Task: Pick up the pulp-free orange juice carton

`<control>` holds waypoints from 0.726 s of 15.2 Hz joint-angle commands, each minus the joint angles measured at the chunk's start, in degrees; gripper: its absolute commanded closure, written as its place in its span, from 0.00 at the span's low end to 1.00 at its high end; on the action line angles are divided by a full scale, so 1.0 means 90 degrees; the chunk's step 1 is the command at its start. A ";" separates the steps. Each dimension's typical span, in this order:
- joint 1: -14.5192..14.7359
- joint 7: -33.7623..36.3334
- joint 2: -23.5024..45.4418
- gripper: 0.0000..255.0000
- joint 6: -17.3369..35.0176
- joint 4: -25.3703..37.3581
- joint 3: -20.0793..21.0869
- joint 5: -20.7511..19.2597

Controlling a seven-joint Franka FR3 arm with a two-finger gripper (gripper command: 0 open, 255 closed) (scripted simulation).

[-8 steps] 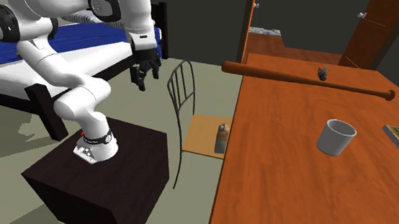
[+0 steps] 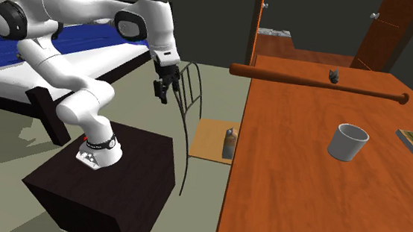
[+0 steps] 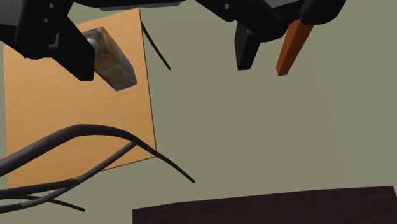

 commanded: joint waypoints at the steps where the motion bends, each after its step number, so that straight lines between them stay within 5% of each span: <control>1: 0.0059 0.0087 0.0213 0.00 0.0533 -0.0193 0.0189 0.0060; 11: 0.0165 0.0678 0.2006 0.00 0.3006 -0.0360 0.1151 -0.0031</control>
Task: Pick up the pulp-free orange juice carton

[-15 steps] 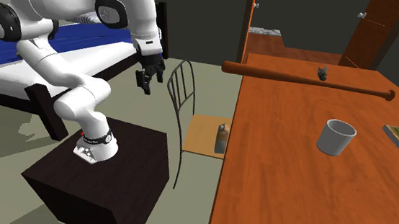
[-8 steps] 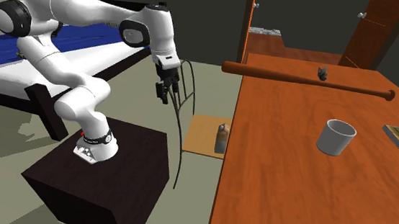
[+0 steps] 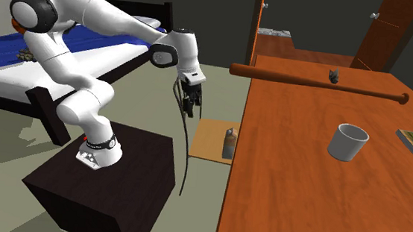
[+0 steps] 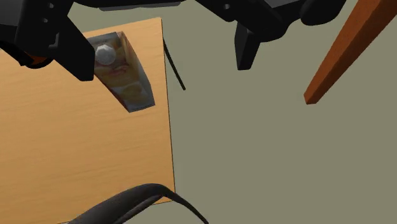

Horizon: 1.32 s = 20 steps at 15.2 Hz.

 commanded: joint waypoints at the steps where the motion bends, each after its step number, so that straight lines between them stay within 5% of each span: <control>1: -0.0021 0.0151 0.0448 0.00 0.0554 0.0001 0.0195 -0.0108; 6: -0.0152 0.0780 0.1659 0.00 0.1610 0.0341 0.0682 -0.0735; 11: -0.0226 0.1822 0.2993 0.00 0.2385 0.0941 0.0978 -0.2006; 17: 0.0287 0.3198 0.4600 0.00 0.2815 0.2032 0.0649 -0.3794; 20: 0.0563 0.3553 0.5110 0.00 0.2930 0.2416 0.0418 -0.4258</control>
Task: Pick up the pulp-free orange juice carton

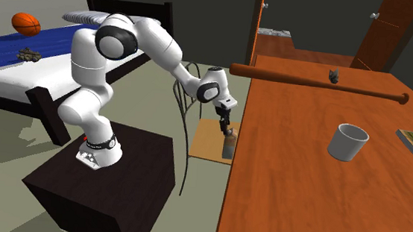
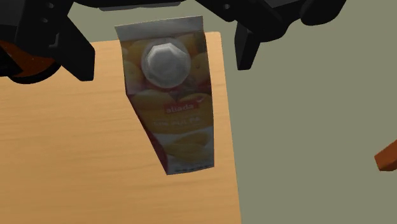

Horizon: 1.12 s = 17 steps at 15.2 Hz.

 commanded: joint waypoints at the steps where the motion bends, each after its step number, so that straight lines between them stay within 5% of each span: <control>1: 0.0103 0.0149 0.0271 0.00 0.0099 0.0163 -0.0129 -0.0228; 8: 0.0291 0.0471 0.0646 0.00 0.0416 0.0200 -0.0385 -0.0598; 9: 0.0284 0.0463 0.0584 1.00 0.0393 0.0161 -0.0357 -0.0567; 17: 0.0278 0.0452 0.0591 1.00 0.0396 0.0167 -0.0359 -0.0568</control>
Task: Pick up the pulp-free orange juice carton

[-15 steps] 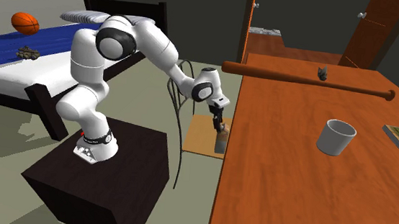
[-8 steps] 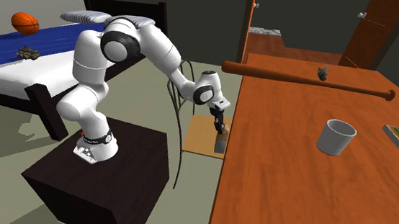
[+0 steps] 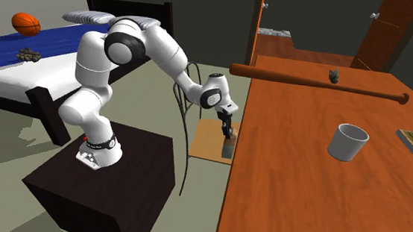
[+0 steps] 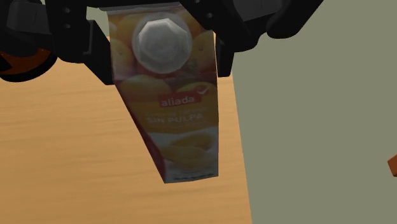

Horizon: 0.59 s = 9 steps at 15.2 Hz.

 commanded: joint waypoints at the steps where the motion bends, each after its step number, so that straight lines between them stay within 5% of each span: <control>1: 0.0015 0.0031 0.0099 1.00 0.0038 -0.0063 -0.0050 -0.0061; 9: -0.0237 -0.0433 -0.0435 1.00 -0.0419 -0.0102 0.0298 0.0477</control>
